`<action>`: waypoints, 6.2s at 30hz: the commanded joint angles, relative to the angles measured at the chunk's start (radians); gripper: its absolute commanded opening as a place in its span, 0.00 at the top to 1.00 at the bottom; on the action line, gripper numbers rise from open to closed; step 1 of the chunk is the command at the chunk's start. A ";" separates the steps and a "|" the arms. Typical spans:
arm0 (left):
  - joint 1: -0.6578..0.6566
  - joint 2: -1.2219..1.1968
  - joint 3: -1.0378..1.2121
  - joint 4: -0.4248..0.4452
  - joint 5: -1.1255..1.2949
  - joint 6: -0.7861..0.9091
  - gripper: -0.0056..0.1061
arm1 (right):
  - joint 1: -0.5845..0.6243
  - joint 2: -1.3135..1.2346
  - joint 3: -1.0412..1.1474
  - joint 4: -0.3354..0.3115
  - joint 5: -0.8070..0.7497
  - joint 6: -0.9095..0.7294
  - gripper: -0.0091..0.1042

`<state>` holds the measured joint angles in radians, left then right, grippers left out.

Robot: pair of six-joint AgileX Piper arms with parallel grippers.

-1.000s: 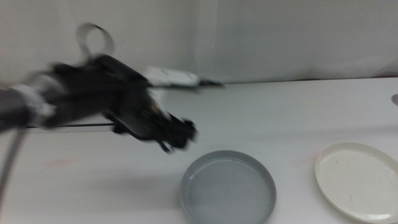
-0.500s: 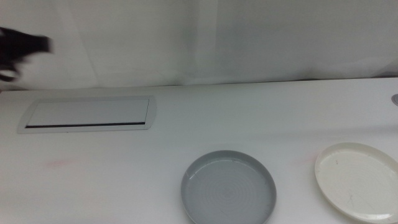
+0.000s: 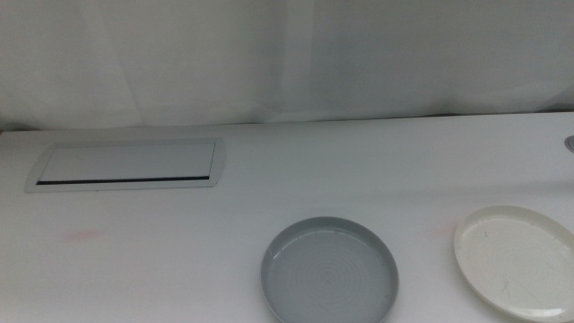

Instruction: Stack the three bowls on top of each other.

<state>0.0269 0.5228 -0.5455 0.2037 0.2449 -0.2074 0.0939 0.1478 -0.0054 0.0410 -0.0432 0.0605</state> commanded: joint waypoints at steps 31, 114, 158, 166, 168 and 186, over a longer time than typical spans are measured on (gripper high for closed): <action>0.003 -0.392 0.579 -0.002 -0.166 -0.073 0.97 | -0.003 0.131 -0.590 -0.122 0.696 0.118 0.11; 0.003 -0.392 0.579 -0.002 -0.162 -0.073 0.98 | -0.184 1.516 -0.780 -0.033 0.598 -0.151 0.94; 0.003 -0.392 0.579 -0.002 -0.165 -0.073 0.98 | 0.404 1.401 -1.031 0.071 0.693 0.023 0.94; 0.003 -0.392 0.579 -0.002 -0.165 -0.073 0.98 | 0.470 1.554 -1.031 0.081 0.618 0.049 0.94; 0.003 -0.392 0.579 -0.002 -0.165 -0.073 0.98 | 0.482 1.581 -1.031 0.081 0.611 0.068 0.94; 0.003 -0.392 0.579 -0.002 -0.163 -0.073 0.98 | 0.524 1.646 -1.031 0.082 0.587 0.067 0.48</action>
<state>0.0269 0.1376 -0.0034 0.2013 0.0967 -0.2723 0.6147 1.7924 -1.0308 0.1252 0.5527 0.1312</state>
